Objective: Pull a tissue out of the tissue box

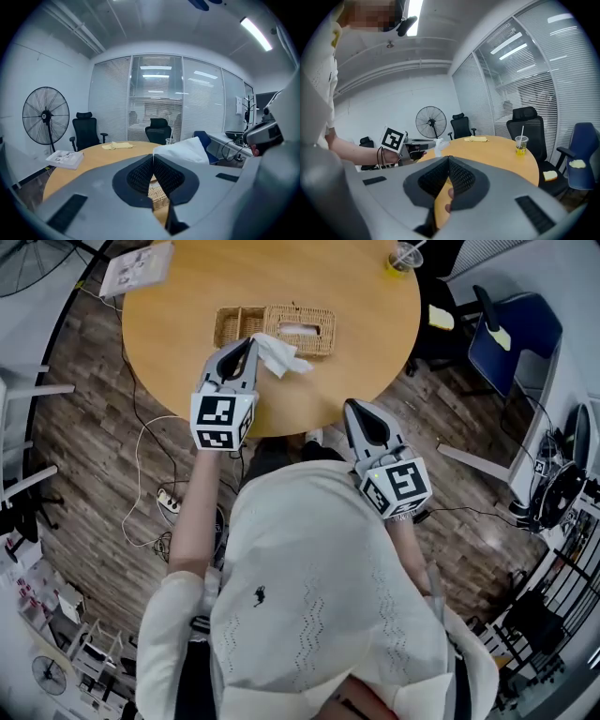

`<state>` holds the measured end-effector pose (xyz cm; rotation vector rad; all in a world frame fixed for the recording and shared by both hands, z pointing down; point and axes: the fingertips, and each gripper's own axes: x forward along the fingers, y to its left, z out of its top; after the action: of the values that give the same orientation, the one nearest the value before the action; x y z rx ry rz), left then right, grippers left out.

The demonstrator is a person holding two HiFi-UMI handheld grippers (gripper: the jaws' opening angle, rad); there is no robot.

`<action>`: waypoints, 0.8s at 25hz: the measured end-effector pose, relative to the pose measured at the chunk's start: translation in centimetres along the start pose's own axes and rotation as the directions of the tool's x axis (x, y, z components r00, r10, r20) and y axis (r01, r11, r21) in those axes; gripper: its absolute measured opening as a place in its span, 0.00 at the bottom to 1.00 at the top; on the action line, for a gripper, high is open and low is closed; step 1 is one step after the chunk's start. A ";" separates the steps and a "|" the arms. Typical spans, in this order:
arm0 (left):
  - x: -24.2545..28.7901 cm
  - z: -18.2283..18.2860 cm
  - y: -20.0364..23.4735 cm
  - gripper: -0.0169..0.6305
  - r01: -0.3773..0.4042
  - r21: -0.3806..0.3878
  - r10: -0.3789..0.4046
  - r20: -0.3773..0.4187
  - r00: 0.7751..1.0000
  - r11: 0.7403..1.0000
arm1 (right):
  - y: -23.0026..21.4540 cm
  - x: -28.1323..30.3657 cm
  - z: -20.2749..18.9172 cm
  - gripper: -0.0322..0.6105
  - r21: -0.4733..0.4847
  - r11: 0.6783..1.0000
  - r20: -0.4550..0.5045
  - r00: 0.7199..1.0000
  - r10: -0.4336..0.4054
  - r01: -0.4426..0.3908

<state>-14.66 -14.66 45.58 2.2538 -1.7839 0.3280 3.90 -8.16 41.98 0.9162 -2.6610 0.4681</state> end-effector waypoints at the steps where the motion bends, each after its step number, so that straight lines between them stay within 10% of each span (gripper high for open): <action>1: -0.4 0.0 0.0 0.05 -0.009 -0.008 0.009 0.004 1.000 1.000 | 0.1 0.0 0.0 0.05 -0.002 1.000 -0.001 1.000 0.006 -0.006; 20: -7.0 -0.7 -2.5 0.05 -0.149 -0.092 0.155 0.062 0.986 0.985 | -0.2 -1.3 -0.1 0.05 -0.037 0.993 0.002 0.994 0.109 -0.109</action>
<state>-13.87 -7.46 43.87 2.0993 -1.9709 0.1985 5.04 -7.52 41.65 0.7651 -2.7243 0.4405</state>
